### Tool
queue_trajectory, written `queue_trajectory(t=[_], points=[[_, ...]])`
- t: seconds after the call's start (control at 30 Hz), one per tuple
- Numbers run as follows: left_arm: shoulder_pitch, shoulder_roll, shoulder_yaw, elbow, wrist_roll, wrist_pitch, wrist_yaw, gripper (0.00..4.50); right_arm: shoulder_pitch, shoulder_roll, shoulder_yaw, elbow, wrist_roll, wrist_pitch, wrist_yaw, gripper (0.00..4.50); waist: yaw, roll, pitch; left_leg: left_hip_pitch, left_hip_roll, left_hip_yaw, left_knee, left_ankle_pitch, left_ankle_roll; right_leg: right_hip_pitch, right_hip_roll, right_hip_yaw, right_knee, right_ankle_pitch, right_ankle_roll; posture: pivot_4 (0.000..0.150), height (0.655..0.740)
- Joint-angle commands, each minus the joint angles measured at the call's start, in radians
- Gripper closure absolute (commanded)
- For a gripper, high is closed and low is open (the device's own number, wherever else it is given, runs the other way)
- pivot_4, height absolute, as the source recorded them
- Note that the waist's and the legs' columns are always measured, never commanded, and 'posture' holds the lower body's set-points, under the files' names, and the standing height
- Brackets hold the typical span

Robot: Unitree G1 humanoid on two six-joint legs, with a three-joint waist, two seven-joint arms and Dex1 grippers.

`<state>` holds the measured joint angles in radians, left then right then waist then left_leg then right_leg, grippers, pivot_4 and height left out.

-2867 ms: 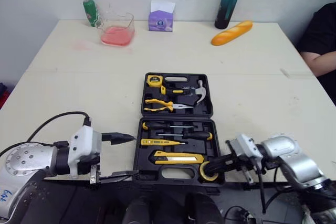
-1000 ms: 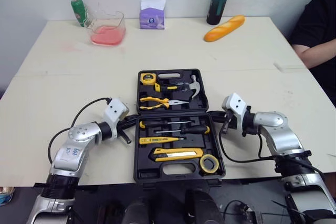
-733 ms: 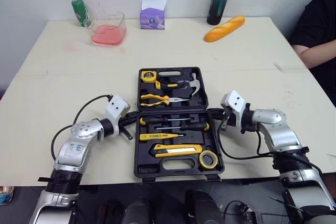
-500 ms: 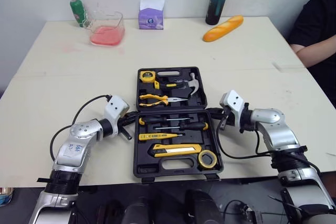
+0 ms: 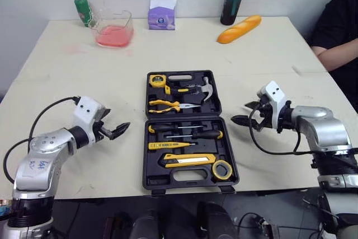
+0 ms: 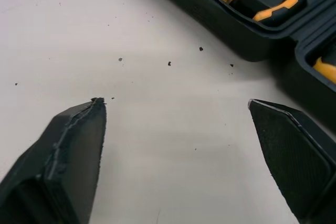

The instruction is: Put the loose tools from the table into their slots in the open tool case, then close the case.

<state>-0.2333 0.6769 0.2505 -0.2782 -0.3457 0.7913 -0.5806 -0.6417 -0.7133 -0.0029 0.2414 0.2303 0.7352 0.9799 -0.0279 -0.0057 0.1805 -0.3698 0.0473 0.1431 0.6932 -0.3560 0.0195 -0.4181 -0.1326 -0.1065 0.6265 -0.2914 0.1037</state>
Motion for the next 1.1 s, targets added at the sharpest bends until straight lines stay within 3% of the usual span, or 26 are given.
queue_trajectory(t=[0.03,0.2,0.37,0.63,1.1], points=[[-0.149,0.009,0.063,-0.036,-0.137,0.214,0.014,0.00,-0.143,-0.054,0.030,-0.027,0.019,0.292,-0.025,0.03,0.000,0.000,0.000,-0.001,0.000,0.000,0.001,0.000,0.000,-0.001,0.000,0.000,0.001,0.000,0.000,0.150,0.7400],[-0.430,-0.035,0.032,0.111,-0.156,0.551,0.130,0.00,-0.329,-0.020,0.063,0.040,0.075,0.552,-0.031,0.03,0.001,0.000,0.000,-0.003,-0.001,0.001,-0.001,0.001,0.000,-0.004,0.003,0.000,0.000,0.000,0.000,0.150,0.7400],[-0.626,-0.081,-0.025,0.273,-0.139,0.680,0.171,0.00,-0.442,0.031,0.117,0.126,0.066,0.604,-0.066,0.03,-0.001,-0.001,0.001,-0.009,-0.004,0.002,0.000,0.003,0.001,-0.009,0.003,0.001,0.001,0.002,0.003,0.150,0.7400],[-0.696,-0.060,-0.176,0.381,-0.105,0.701,0.158,0.00,-0.498,0.103,0.129,0.192,0.056,0.614,-0.156,0.03,-0.002,-0.001,0.001,-0.009,-0.010,0.004,-0.004,0.004,-0.001,-0.012,0.003,0.000,0.000,0.002,0.003,0.150,0.7400],[-0.719,-0.100,-0.263,0.493,-0.044,0.640,0.173,0.00,-0.471,0.145,0.111,0.181,0.067,0.601,-0.234,0.03,-0.003,-0.001,0.001,-0.009,-0.010,0.003,-0.003,0.006,-0.002,-0.012,0.003,0.001,0.002,0.002,0.003,0.150,0.7400]])
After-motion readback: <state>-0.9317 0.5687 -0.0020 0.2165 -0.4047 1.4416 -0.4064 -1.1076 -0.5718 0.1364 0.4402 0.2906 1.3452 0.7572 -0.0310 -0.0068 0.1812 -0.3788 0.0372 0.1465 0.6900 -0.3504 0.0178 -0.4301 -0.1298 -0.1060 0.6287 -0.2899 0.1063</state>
